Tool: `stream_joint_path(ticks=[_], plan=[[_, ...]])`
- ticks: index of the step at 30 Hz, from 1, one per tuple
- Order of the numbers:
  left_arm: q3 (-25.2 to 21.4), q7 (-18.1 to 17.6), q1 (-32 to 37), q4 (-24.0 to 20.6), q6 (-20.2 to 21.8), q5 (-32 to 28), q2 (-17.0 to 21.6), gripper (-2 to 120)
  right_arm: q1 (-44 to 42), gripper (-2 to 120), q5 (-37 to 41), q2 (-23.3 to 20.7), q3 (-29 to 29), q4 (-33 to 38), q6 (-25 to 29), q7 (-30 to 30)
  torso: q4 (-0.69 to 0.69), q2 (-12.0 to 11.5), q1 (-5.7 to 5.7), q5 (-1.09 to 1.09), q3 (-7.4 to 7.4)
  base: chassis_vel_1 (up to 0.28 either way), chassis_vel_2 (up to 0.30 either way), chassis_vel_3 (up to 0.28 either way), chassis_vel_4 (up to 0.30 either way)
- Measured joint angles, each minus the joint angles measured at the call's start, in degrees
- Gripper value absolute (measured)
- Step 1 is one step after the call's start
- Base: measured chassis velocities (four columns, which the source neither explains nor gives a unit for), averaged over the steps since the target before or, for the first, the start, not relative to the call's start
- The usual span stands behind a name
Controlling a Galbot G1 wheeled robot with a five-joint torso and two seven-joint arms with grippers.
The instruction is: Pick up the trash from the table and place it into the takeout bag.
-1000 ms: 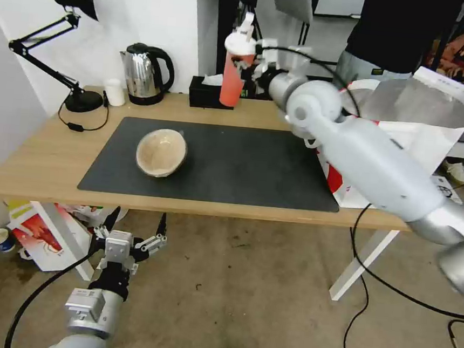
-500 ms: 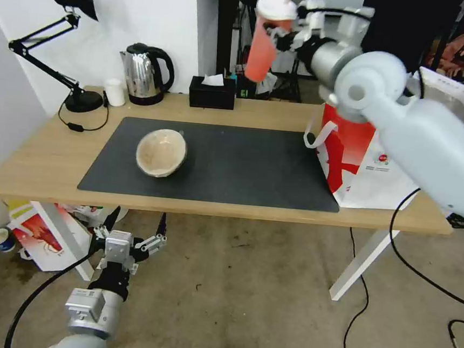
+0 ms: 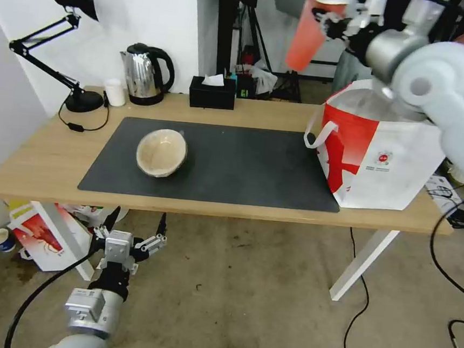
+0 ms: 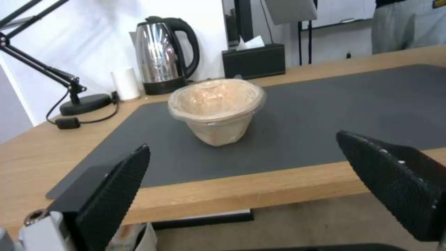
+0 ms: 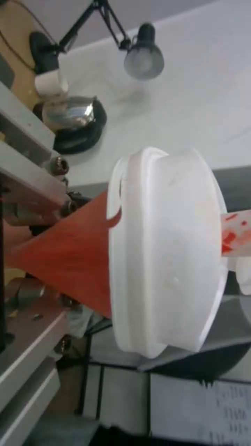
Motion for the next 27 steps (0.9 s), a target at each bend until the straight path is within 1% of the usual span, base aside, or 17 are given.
stream_joint_path(ticks=[3,5,10,14,15,17,27], plan=[[0.0,0.0,0.0,0.0,0.0,0.0,0.0,100,-0.8,8,0.0,-0.8,0.6,0.2,0.0,-0.1,0.00,0.0,0.00,0.00,0.00,0.000,0.000,0.000,0.000],[0.0,0.0,0.0,0.0,0.0,0.0,0.0,100,-3.5,8,0.0,-3.5,2.4,0.5,0.0,-0.9,0.00,0.0,0.00,0.00,0.00,0.000,0.000,0.000,0.000],[0.0,0.0,0.0,0.0,0.0,0.0,0.0,100,-5.3,8,-0.2,-5.3,3.6,0.5,0.0,-1.2,-0.01,0.0,0.00,0.01,0.00,0.000,0.000,0.000,0.000],[0.0,0.0,0.0,0.0,0.0,0.0,0.0,100,-7.1,8,-0.2,-8.1,5.3,0.0,0.1,-2.1,0.01,0.0,0.00,-0.02,0.00,0.000,0.000,0.000,0.000],[0.0,0.0,0.0,0.0,0.0,0.0,0.0,100,-7.1,8,-0.2,-8.1,5.3,0.0,0.1,-2.1,0.01,0.0,0.00,-0.02,0.00,0.000,0.000,0.000,0.000],[0.0,0.0,0.0,0.0,0.0,0.0,0.0,100,-8.5,8,-0.2,-9.5,6.7,-0.6,0.2,-2.9,0.00,0.0,0.00,-0.01,-0.01,0.000,0.000,0.000,0.000],[0.0,0.0,0.0,0.0,0.0,0.0,0.0,100,-10.8,8,-0.8,-11.6,7.9,-2.5,0.6,-3.9,0.00,0.0,0.00,-0.01,0.00,0.000,0.000,0.000,0.000]])
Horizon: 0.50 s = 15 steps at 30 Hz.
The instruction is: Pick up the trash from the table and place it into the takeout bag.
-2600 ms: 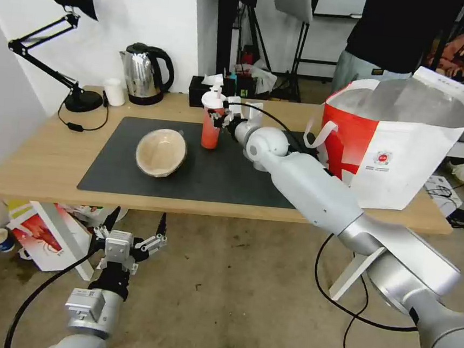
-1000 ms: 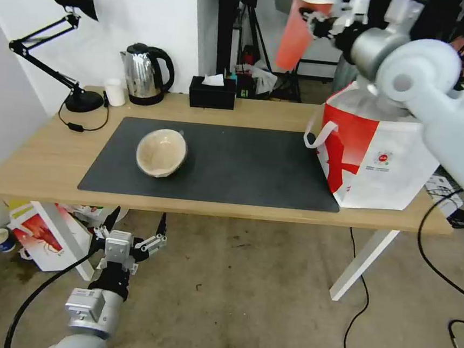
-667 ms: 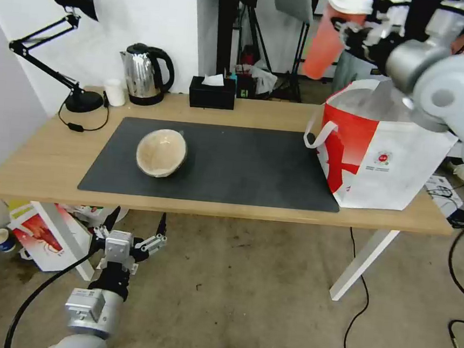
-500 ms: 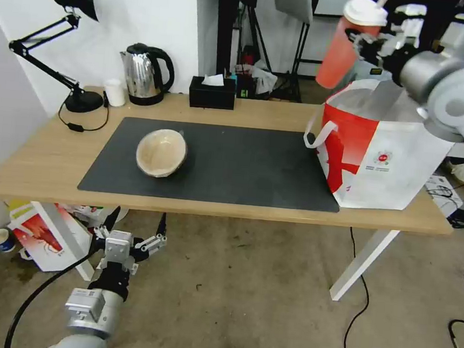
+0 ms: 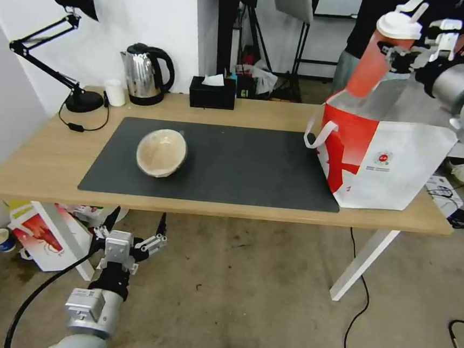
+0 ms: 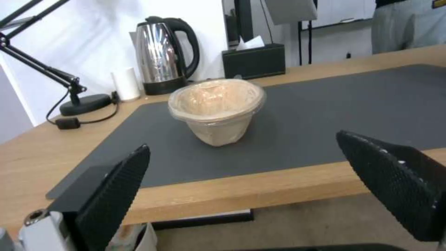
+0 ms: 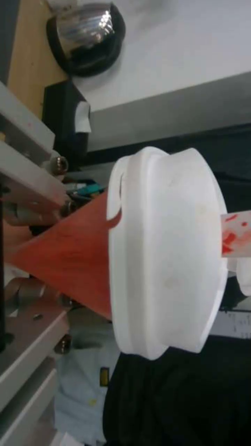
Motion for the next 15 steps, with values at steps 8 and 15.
stream_joint_path(ticks=[8,15], plan=[[0.0,0.0,0.0,0.0,0.0,0.0,0.0,100,-0.6,8,-0.5,-1.4,0.3,-1.2,0.9,-0.3,0.00,0.0,0.00,-0.01,0.00,0.000,0.000,0.000,0.000],[0.0,0.0,0.0,0.0,0.0,0.0,0.0,100,-1.8,8,-3.6,-1.3,0.4,-2.9,1.8,-0.8,0.00,0.0,0.00,-0.01,0.00,0.000,0.000,0.000,0.000]])
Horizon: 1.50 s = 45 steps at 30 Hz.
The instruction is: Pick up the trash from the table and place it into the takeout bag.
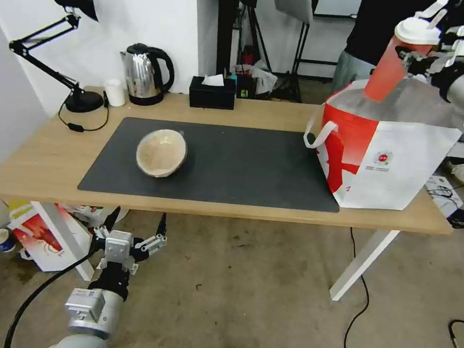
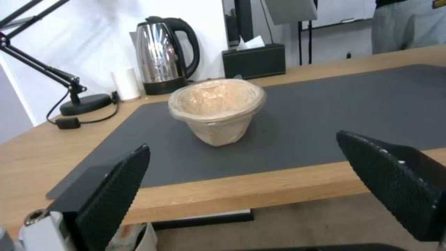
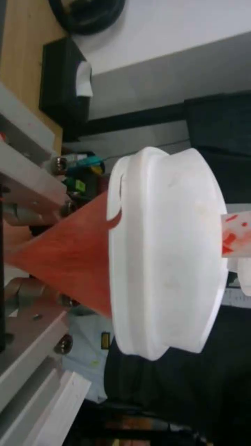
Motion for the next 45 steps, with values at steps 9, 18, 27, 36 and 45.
stream_joint_path(ticks=[9,18,27,36,45], plan=[[0.0,0.0,0.0,0.0,0.0,0.0,0.0,100,-0.6,8,-3.8,0.5,0.0,-2.6,0.7,-0.4,0.00,0.0,0.00,0.00,0.00,0.000,0.000,0.000,0.000],[0.0,0.0,0.0,0.0,0.0,0.0,0.0,100,-1.5,8,-9.7,1.0,-0.4,-5.7,1.8,-1.6,-0.01,0.0,0.00,0.01,0.00,0.000,0.000,0.000,0.000],[0.0,0.0,0.0,0.0,0.0,0.0,0.0,100,-3.8,8,-16.2,1.5,-0.4,-9.0,3.8,-2.9,-0.01,0.0,0.00,0.01,0.00,0.000,0.000,0.000,0.000],[0.0,0.0,0.0,0.0,0.0,0.0,0.0,100,-4.9,8,-18.2,1.7,-0.3,-10.7,4.5,-3.3,-0.01,0.0,0.00,0.00,0.00,0.000,0.000,0.000,0.000],[0.0,0.0,0.0,0.0,0.0,0.0,0.0,100,-6.5,22,-21.1,1.6,0.1,-10.0,4.0,-1.8,-0.01,0.0,0.00,0.01,0.00,0.000,0.000,0.000,0.000]])
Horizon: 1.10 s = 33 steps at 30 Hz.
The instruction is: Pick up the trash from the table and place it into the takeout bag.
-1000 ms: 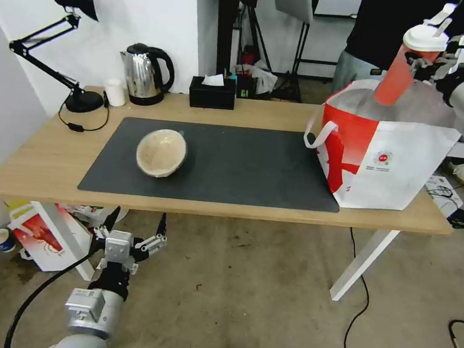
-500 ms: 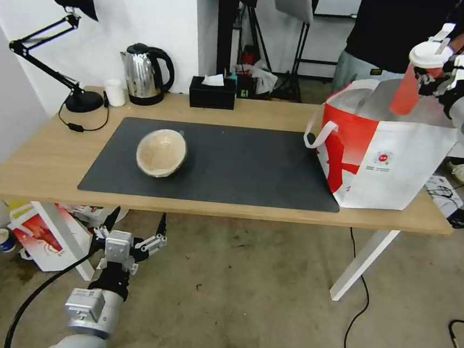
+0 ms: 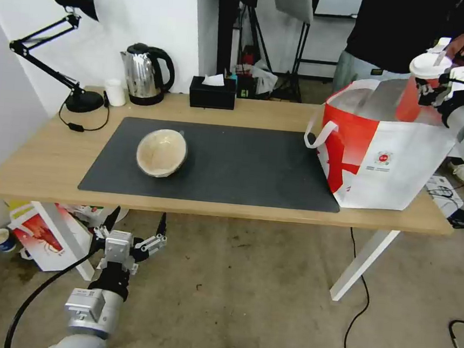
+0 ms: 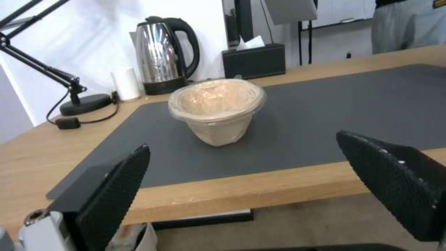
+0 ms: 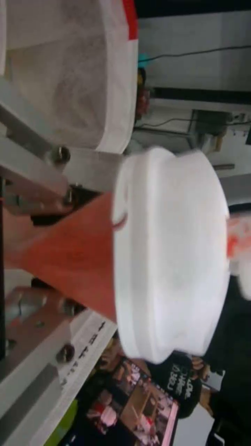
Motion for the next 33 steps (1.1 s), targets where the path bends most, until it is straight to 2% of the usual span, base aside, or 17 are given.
stream_joint_path(ticks=[2,4,5,6,9,10,12,13,15,16,19,24,33], plan=[[0.0,0.0,0.0,0.0,0.0,0.0,0.0,100,-0.1,29,-0.2,-0.1,0.1,0.2,-0.2,0.2,0.01,0.0,0.00,-0.01,0.00,0.000,0.000,0.000,0.000],[0.0,0.0,0.0,0.0,0.0,0.0,0.0,100,-0.1,29,-0.2,-0.1,0.1,0.2,-0.2,0.2,0.01,0.0,0.00,-0.01,0.00,0.000,0.000,0.000,0.000],[0.0,0.0,0.0,0.0,0.0,0.0,0.0,100,-0.2,33,-0.3,-0.2,0.2,0.4,-0.3,0.3,0.00,0.0,0.00,-0.01,0.00,0.000,0.000,0.000,0.000],[0.0,0.0,0.0,0.0,0.0,0.0,0.0,100,-0.3,44,-0.6,-0.3,0.3,0.6,-0.5,0.4,0.00,0.0,0.00,-0.01,0.00,0.000,0.000,0.000,0.000],[0.0,0.0,0.0,0.0,0.0,0.0,0.0,100,-0.5,48,-1.1,-0.5,0.6,0.9,-0.9,0.5,0.00,0.0,0.00,-0.01,0.00,0.000,0.000,0.000,0.000],[0.0,0.0,0.0,0.0,0.0,0.0,0.0,100,-0.7,60,-1.8,-0.7,0.8,1.4,-1.2,0.6,0.00,0.0,0.00,-0.01,0.00,0.000,0.000,0.000,0.000],[0.0,0.0,0.0,0.0,0.0,0.0,0.0,100,-0.7,60,-1.9,-0.8,0.9,1.5,-1.3,0.6,0.00,0.0,0.00,-0.01,0.00,0.000,0.000,0.000,0.000],[0.0,0.0,0.0,0.0,0.0,0.0,0.0,100,-0.8,70,-2.3,-1.1,1.0,2.2,-1.6,1.0,0.00,0.0,0.00,-0.01,0.00,0.000,0.000,0.000,0.000],[0.0,0.0,0.0,0.0,0.0,0.0,0.0,100,-0.8,80,-2.5,-1.6,1.0,2.9,-2.0,1.5,0.00,0.0,0.00,-0.01,0.00,0.000,0.000,0.000,0.000],[0.0,0.0,0.0,0.0,0.0,0.0,0.0,100,-0.8,80,-2.5,-1.6,1.0,2.9,-2.0,1.5,0.00,0.0,0.00,-0.01,0.00,0.000,0.000,0.000,0.000],[0.0,0.0,0.0,0.0,0.0,0.0,0.0,100,-0.7,94,-2.8,-3.0,1.5,4.5,-5.3,0.5,0.00,0.0,0.00,-0.01,0.00,0.000,0.000,0.000,0.000],[0.0,0.0,0.0,0.0,0.0,0.0,0.0,100,-0.6,100,-3.4,-4.8,1.3,5.5,-9.6,-0.6,0.00,0.0,0.00,0.00,0.00,0.000,0.000,0.000,0.000],[0.0,0.0,0.0,0.0,0.0,0.0,0.0,100,0.2,100,-4.0,-6.1,0.0,6.2,-10.8,-0.8,0.00,0.0,0.00,-0.01,0.00,0.000,0.000,0.000,0.000]])
